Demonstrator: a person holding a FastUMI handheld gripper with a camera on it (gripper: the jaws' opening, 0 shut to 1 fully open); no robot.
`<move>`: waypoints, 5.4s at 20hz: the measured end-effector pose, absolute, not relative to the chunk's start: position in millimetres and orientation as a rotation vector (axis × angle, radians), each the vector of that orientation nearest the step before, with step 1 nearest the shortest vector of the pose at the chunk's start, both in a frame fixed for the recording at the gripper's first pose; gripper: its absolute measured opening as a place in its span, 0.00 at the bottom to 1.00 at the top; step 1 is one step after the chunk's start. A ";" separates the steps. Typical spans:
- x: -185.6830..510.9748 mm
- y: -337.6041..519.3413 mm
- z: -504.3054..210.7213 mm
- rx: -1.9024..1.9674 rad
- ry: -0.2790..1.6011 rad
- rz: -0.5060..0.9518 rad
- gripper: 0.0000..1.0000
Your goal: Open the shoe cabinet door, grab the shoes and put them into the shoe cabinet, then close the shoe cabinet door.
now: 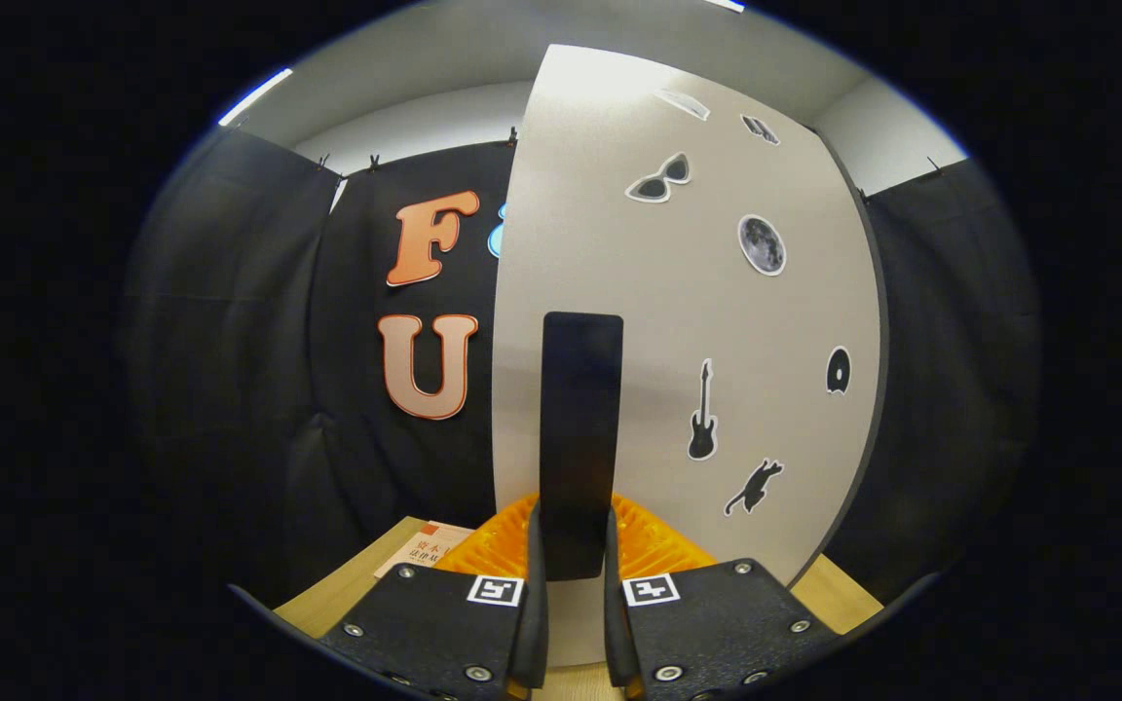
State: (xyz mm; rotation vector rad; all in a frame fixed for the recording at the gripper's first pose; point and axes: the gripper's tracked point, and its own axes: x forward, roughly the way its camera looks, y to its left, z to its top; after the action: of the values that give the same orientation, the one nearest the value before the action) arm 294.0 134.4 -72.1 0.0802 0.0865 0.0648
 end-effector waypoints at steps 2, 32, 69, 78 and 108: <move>280.3 127.6 -72.5 0.092 0.079 0.088 0.23; 162.4 -86.6 -91.0 0.177 0.043 0.081 0.21; 169.1 112.8 -289.1 0.131 0.417 0.056 0.93; 230.0 139.9 -414.8 0.155 0.537 0.136 0.94; 330.0 150.0 -517.7 0.114 0.542 0.082 0.01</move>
State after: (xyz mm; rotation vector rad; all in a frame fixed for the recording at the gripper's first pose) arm 330.0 150.0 -517.7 0.1143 0.5420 0.0820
